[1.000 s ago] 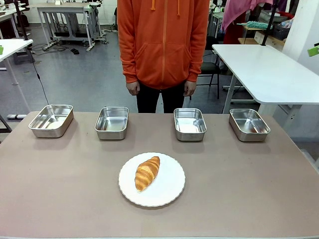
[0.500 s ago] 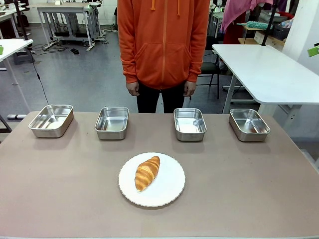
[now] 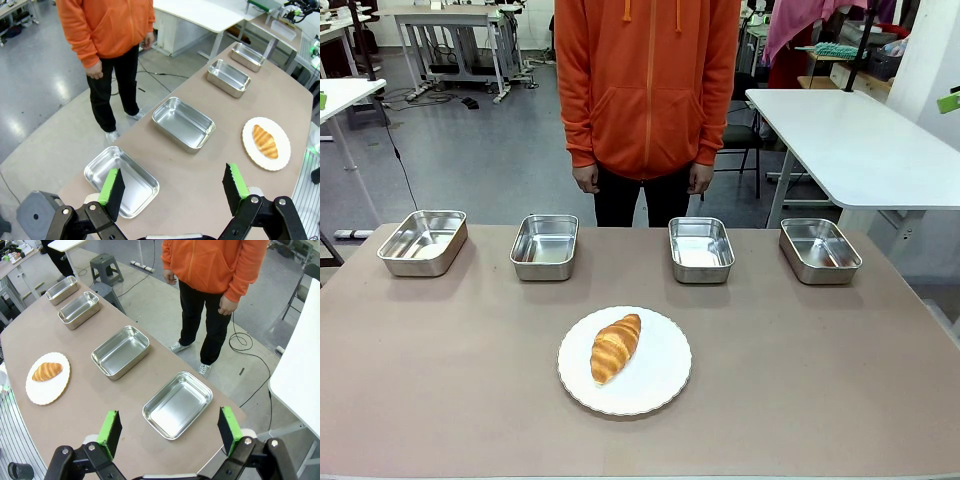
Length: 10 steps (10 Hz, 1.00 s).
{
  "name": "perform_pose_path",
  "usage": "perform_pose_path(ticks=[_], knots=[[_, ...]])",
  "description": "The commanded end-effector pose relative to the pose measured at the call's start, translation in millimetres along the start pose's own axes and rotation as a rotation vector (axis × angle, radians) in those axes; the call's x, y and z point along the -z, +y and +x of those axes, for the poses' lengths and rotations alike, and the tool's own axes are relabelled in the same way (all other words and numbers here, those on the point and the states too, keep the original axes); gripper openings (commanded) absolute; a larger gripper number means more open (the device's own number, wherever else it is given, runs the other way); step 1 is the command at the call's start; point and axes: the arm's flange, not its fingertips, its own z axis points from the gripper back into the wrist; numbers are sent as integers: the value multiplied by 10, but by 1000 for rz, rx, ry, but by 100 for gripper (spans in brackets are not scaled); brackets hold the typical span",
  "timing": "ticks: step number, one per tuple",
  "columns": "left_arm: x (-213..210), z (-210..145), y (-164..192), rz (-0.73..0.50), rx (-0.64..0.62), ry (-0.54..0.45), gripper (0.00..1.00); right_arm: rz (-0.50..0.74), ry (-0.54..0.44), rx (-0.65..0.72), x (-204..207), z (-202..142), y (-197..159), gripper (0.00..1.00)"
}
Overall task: Place the bread in the container.
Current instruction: Place the Butter Roll into the Airtight Container indicated by the human.
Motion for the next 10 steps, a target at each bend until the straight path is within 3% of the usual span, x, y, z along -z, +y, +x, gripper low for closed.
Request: perform_pose_path(ticks=[1,10], knots=[[-20,-10,-10,-10,8,-21,100,3,-17,-5,0,10,12,100],[-20,-10,-10,-10,8,-21,100,3,-17,-5,0,10,12,100]])
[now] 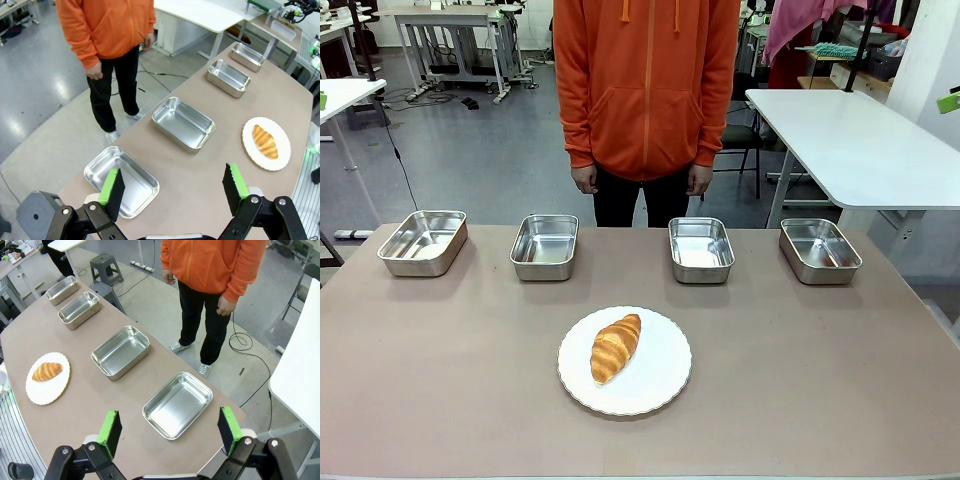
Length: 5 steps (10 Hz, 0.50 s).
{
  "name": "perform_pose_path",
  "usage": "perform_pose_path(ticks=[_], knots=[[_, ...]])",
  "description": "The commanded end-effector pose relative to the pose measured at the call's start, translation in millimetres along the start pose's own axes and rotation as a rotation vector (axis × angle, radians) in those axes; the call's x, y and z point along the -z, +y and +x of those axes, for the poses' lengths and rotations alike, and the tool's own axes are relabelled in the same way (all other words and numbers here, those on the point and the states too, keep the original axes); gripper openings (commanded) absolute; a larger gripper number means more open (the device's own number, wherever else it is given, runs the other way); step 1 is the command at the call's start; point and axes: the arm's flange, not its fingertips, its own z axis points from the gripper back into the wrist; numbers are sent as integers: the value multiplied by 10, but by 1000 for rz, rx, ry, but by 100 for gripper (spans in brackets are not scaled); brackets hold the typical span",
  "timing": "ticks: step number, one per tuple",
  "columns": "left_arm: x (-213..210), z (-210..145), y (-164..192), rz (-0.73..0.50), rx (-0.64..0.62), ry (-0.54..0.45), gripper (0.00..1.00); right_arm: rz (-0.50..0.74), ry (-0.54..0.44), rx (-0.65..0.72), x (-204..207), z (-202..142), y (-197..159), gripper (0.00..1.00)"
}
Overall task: Place the bread in the container.
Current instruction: Place the Butter Roll into the Airtight Container indicated by the human.
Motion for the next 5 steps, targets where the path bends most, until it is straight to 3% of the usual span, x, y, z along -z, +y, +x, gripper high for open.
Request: perform_pose_path(ticks=[1,5], knots=[[-20,-10,-10,-10,8,-21,100,3,-17,-5,0,10,12,100],[-20,-10,-10,-10,8,-21,100,3,-17,-5,0,10,12,100]])
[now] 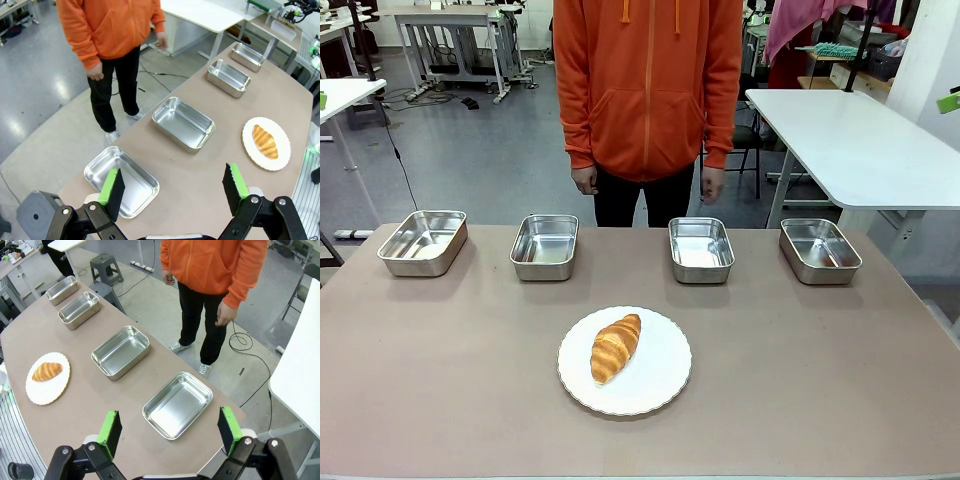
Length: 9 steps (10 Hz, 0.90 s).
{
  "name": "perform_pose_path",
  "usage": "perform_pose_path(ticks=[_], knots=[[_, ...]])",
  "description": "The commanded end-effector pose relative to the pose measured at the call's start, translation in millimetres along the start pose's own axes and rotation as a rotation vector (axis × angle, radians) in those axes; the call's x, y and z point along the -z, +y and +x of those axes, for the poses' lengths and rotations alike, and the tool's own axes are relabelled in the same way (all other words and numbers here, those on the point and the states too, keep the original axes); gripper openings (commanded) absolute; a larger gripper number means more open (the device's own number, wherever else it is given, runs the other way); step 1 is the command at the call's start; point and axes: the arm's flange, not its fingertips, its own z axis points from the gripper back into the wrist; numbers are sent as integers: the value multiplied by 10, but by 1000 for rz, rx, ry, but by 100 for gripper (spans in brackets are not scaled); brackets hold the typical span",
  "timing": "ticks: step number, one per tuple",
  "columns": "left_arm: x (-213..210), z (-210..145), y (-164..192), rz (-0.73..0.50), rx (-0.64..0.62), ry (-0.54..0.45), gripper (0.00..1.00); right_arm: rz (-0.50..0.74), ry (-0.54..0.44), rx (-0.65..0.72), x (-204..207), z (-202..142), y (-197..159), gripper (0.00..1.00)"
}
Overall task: Place the bread in the container.
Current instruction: Place the Butter Roll into the Airtight Container indicated by the human.
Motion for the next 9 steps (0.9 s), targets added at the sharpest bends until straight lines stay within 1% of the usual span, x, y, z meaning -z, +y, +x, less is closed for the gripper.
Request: perform_pose_path(ticks=[1,9], knots=[[-20,-10,-10,-10,8,-21,100,3,-17,-5,0,10,12,100],[-20,-10,-10,-10,8,-21,100,3,-17,-5,0,10,12,100]])
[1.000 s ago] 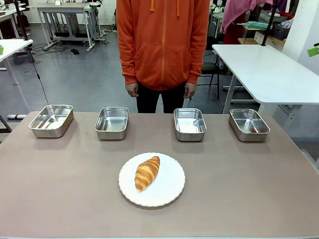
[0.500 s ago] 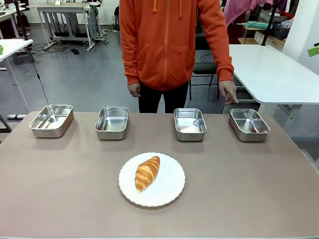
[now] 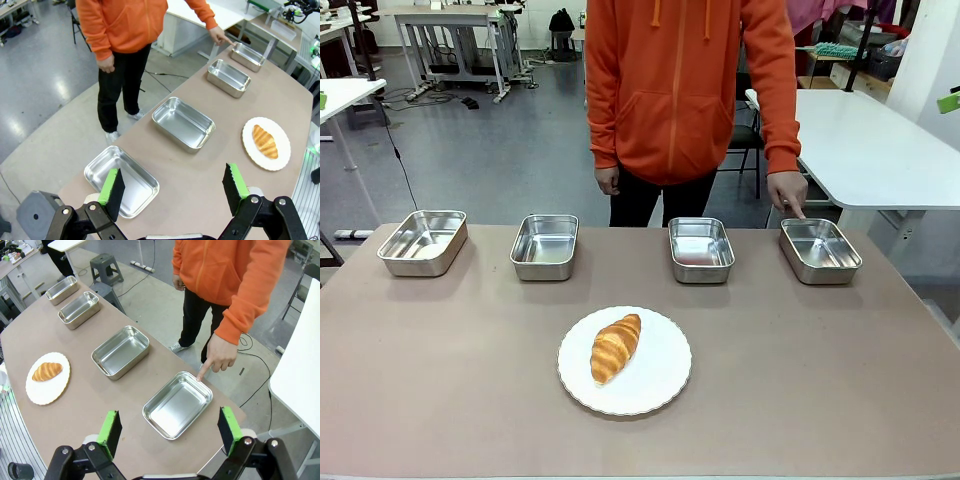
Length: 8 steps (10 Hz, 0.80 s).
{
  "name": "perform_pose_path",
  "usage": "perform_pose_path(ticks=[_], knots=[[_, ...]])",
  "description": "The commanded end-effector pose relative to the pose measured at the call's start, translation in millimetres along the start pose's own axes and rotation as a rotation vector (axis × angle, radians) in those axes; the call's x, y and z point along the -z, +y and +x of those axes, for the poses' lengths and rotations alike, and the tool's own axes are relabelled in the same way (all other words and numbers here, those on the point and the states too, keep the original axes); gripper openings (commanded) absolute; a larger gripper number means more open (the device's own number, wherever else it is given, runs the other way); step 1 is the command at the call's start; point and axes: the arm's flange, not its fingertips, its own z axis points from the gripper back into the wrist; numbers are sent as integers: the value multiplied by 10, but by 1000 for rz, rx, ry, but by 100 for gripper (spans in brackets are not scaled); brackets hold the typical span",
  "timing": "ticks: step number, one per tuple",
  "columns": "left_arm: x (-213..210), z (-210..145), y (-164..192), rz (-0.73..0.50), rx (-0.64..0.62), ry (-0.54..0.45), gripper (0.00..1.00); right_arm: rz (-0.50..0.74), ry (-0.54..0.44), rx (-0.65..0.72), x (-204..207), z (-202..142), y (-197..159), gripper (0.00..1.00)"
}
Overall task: Place the bread in the container.
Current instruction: Place the Butter Roll into the Airtight Container indicated by the human.
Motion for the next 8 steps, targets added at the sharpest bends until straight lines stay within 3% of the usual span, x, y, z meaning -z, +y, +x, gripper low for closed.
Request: perform_pose_path(ticks=[1,8], knots=[[-20,-10,-10,-10,8,-21,100,3,-17,-5,0,10,12,100],[-20,-10,-10,-10,8,-21,100,3,-17,-5,0,10,12,100]])
